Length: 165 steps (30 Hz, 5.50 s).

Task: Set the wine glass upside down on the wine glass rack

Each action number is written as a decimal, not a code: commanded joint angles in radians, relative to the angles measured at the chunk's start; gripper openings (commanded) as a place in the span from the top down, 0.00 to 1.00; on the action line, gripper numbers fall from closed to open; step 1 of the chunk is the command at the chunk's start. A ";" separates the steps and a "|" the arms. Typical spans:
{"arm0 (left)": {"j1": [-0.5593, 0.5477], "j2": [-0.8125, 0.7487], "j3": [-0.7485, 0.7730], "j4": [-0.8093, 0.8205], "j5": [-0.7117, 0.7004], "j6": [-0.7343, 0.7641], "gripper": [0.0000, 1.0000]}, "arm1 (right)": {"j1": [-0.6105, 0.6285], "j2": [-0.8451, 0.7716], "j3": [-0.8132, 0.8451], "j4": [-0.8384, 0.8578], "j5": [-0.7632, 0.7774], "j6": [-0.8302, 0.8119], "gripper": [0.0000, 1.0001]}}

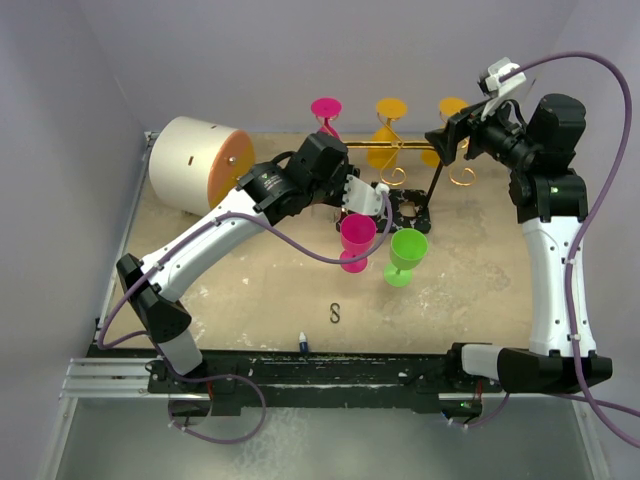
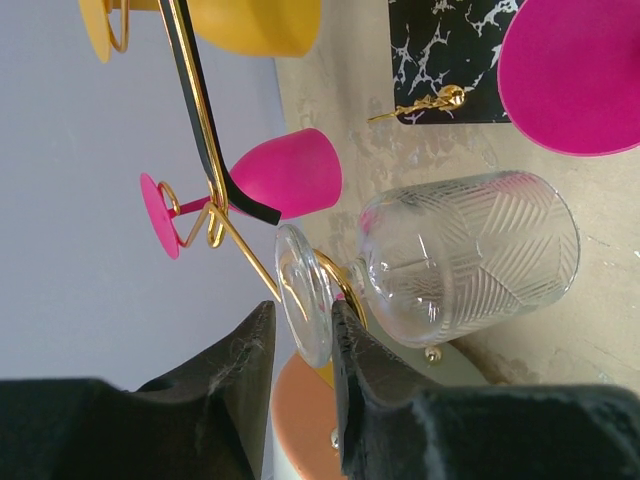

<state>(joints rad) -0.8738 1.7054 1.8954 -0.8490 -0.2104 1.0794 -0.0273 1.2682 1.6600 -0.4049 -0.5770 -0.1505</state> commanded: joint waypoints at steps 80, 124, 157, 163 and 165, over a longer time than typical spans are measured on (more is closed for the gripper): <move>-0.004 -0.058 -0.013 0.127 0.032 -0.213 0.35 | -0.039 -0.047 -0.028 0.060 -0.052 0.002 0.11; 0.204 -0.271 0.090 -0.066 0.455 -0.481 0.01 | 0.150 -0.103 -0.149 -0.650 -0.009 -0.625 0.18; 0.383 -0.292 0.016 -0.012 0.496 -0.519 0.01 | 0.242 -0.029 -0.541 -0.274 0.364 -0.455 0.52; 0.383 -0.290 0.014 -0.013 0.500 -0.508 0.01 | 0.242 -0.028 -0.568 -0.274 0.364 -0.456 0.72; 0.383 -0.288 0.013 -0.010 0.497 -0.507 0.01 | 0.242 -0.031 -0.563 -0.282 0.361 -0.455 0.81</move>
<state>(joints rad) -0.4976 1.4212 1.9156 -0.8993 0.2607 0.5766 0.2092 1.2457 1.0912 -0.7002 -0.2184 -0.6113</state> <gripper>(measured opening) 0.993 0.260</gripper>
